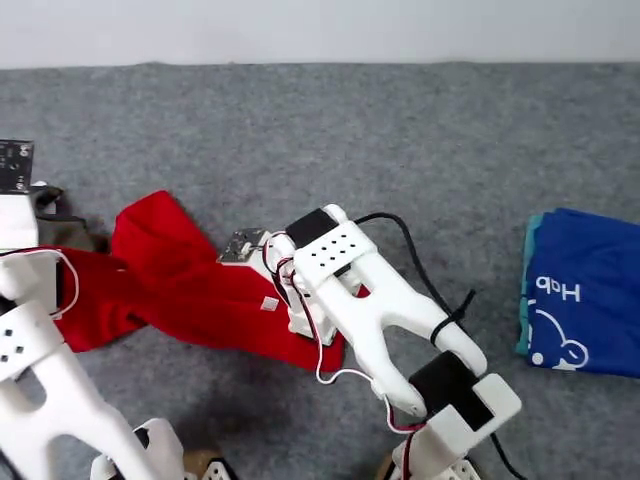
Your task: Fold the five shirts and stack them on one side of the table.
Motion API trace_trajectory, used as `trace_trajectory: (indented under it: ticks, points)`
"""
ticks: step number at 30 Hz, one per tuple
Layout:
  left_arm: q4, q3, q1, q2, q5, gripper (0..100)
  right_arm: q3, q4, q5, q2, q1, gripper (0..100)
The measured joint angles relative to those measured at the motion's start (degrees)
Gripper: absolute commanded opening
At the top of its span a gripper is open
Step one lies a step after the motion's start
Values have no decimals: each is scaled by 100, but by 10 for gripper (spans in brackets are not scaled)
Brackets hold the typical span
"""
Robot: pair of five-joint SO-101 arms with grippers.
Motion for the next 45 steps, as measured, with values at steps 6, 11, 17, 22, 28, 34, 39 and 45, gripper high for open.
trace_trajectory:
  ticks: [6, 11, 17, 22, 28, 34, 39, 45]
  points:
    - [-35, 290, 0, 0, 0, 14, 0, -308, 0, 18, 0, 240]
    - [-114, 440, 0, 0, 0, 14, 0, -466, 0, 545, 0, 202]
    - [-211, 440, 0, 0, 0, 14, -97, -492, 0, 1204, 0, 128]
    - [-211, 440, 0, 0, 0, 14, -501, -484, 88, 1415, 18, 45]
    - [-211, 440, 0, 0, 0, 14, -1266, -255, 571, 1415, 334, 10]
    - [-229, 440, 0, 0, 0, 14, -2312, 774, 985, 1415, 818, 10]
    - [-229, 440, 0, 0, 0, 14, -2901, 1046, 1213, 1415, 1187, 10]
    - [-229, 440, 0, 0, 0, 14, -2901, 1046, 1415, 941, 1213, 43]
